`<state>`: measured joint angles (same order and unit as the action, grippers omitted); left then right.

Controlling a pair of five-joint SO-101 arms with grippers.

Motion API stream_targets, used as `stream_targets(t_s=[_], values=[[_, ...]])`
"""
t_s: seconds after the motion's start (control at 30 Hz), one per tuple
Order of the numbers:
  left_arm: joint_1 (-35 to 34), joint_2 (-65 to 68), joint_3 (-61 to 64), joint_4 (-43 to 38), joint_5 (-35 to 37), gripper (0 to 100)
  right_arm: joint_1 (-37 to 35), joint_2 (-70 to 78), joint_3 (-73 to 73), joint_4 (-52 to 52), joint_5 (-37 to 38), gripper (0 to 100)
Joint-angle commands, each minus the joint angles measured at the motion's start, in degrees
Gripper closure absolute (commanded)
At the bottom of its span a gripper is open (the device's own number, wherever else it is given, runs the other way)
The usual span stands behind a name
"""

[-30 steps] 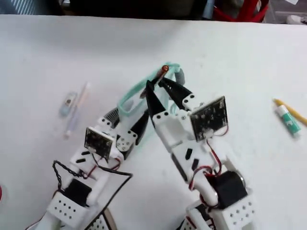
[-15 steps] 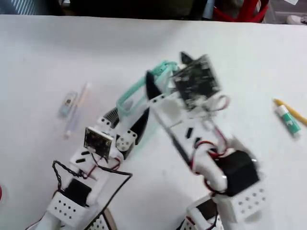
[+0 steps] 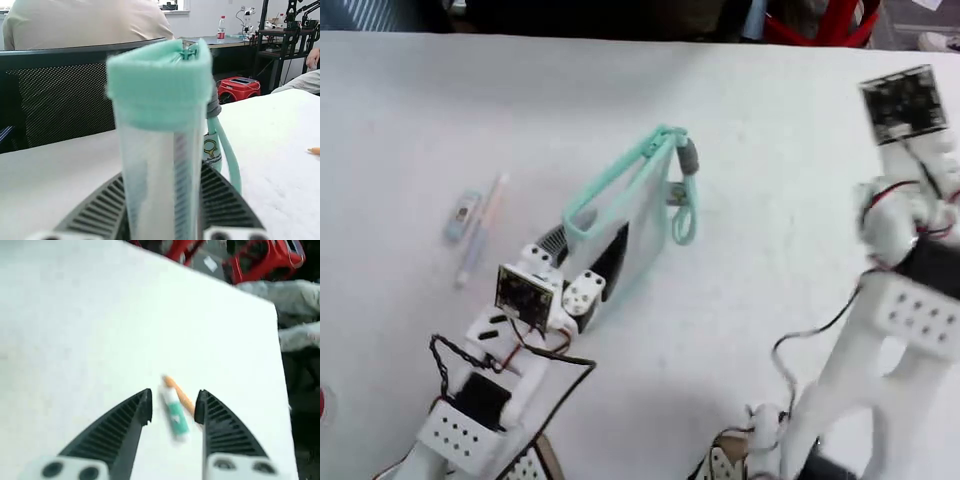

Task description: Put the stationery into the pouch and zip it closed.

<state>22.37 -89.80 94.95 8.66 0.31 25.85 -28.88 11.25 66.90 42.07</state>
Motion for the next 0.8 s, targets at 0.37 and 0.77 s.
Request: stream_targets(t_s=[0.37, 0.77], values=[[-0.3, -0.7, -2.7, 0.1, 0.0, 89, 14.5, 47.5, -19.1, -11.5, 6.6, 86.1], [-0.2, -0.7, -2.7, 0.1, -0.1, 89, 12.8, 73.5, -45.9, 2.5, 6.6, 86.5]])
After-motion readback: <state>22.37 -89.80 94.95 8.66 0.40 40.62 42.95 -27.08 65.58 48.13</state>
